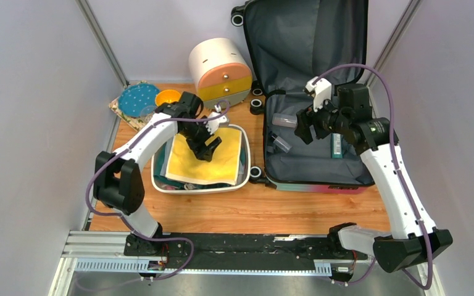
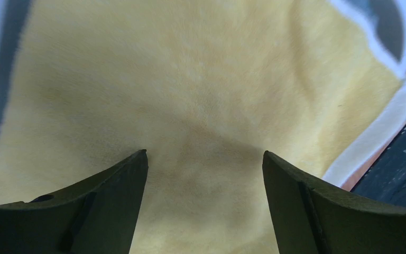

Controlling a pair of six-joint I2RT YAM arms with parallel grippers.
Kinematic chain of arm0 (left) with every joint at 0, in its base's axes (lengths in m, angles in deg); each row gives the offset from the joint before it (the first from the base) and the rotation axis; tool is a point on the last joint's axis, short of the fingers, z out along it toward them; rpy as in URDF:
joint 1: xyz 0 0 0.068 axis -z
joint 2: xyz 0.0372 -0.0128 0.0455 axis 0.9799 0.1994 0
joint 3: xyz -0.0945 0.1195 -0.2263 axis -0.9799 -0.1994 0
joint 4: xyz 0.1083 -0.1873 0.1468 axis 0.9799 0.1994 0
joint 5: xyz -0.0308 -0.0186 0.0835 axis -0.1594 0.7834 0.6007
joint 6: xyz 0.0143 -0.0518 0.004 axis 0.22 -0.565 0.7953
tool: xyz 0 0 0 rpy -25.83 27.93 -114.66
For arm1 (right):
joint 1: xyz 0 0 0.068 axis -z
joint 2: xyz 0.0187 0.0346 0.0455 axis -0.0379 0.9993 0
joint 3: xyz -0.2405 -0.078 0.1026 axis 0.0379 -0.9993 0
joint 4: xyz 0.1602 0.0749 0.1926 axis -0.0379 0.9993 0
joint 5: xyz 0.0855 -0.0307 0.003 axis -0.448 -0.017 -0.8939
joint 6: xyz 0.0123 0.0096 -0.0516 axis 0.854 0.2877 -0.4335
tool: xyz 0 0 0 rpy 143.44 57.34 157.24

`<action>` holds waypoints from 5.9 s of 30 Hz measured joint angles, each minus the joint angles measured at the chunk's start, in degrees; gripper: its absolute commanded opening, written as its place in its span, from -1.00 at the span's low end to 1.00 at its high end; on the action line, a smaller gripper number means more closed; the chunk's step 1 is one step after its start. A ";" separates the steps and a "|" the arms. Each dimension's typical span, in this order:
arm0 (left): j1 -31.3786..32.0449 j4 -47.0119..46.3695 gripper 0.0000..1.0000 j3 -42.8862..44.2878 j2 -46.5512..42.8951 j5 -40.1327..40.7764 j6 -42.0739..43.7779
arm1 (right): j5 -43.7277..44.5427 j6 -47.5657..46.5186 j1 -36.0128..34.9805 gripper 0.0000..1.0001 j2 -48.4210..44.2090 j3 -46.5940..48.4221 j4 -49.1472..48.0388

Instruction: Open, take out, and arrange the luggage

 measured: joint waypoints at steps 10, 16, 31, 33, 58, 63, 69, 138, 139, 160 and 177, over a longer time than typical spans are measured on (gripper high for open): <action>-3.19 -17.05 0.73 -24.35 -4.17 3.63 10.64 | 0.26 -1.36 6.84 0.52 0.39 -0.11 6.10; -19.12 -17.49 0.74 -33.51 -11.80 -0.61 18.82 | 0.96 -2.84 7.56 0.52 0.59 -0.72 8.41; -48.39 -1.33 0.77 -27.61 -7.76 2.67 49.99 | -0.55 -2.54 7.67 0.52 1.55 -1.01 10.82; -49.03 0.24 0.79 -26.99 -7.67 3.32 53.27 | -0.57 -2.54 7.87 0.52 1.55 -1.01 10.86; -31.15 -18.95 0.34 -5.62 -11.82 -20.09 0.52 | -0.11 -1.51 8.39 0.48 10.43 6.54 11.80; -19.71 -42.49 0.18 -8.96 -8.28 -15.85 -28.41 | 0.22 -1.42 8.39 0.47 10.91 7.28 11.58; -10.62 -61.44 0.45 -16.81 -4.37 -5.31 -50.18 | 0.74 -1.14 8.39 0.47 10.54 7.32 11.52; -7.98 -44.74 0.13 1.18 12.15 -28.22 32.54 | 3.58 -1.70 9.79 0.47 12.68 6.86 10.64; -7.63 -44.68 0.15 1.11 12.70 -27.63 34.03 | 3.58 -1.70 9.79 0.48 12.68 6.69 10.69; -5.14 -62.88 0.17 8.04 35.65 -16.26 50.16 | 3.15 -1.68 11.26 0.47 11.61 3.98 10.73; -3.93 -68.81 -1.00 10.58 39.50 -14.62 53.27 | 2.21 -1.68 12.33 0.46 11.63 3.96 10.75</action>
